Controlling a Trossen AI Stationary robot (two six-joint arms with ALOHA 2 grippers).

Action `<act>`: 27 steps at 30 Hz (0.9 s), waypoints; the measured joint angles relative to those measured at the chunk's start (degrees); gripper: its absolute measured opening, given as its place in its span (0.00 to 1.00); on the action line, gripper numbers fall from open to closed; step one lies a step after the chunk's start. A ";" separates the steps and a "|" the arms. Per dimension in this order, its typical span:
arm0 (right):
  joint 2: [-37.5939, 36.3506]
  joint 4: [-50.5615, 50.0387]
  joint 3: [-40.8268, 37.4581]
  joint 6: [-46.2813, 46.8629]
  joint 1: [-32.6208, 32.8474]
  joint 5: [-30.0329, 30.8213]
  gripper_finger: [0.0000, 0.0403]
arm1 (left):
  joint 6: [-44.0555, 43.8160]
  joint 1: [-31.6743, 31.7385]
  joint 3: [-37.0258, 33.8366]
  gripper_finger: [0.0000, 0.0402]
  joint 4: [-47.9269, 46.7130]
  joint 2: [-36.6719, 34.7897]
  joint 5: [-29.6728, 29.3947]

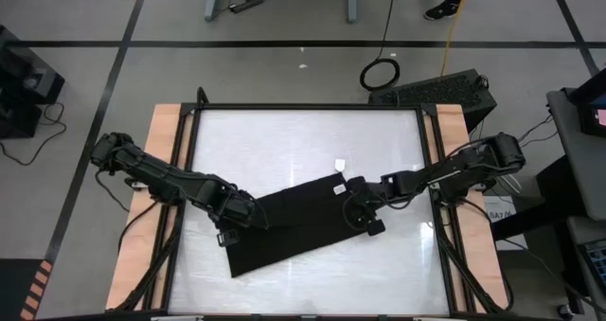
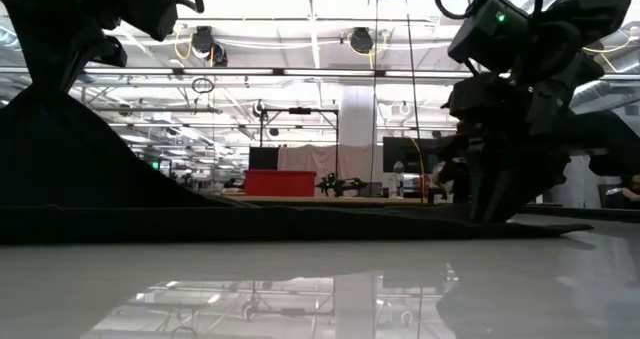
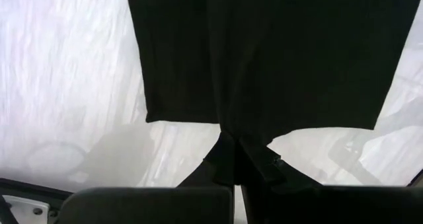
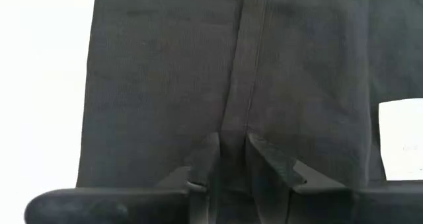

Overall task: Roll towel
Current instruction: Roll the towel

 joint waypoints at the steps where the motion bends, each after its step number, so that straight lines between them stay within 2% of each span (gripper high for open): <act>1: 0.07 0.08 0.00 0.06 -0.11 0.02 0.15 | 0.00 0.00 0.02 0.02 0.01 0.00 0.00; 10: -1.61 0.07 0.00 -0.41 -0.34 -0.02 0.01 | 0.02 0.00 0.02 0.02 -0.08 0.00 0.01; 27: -11.52 -2.96 -0.02 -1.02 -0.34 0.52 0.00 | 0.04 0.00 0.04 0.02 -0.05 0.00 0.23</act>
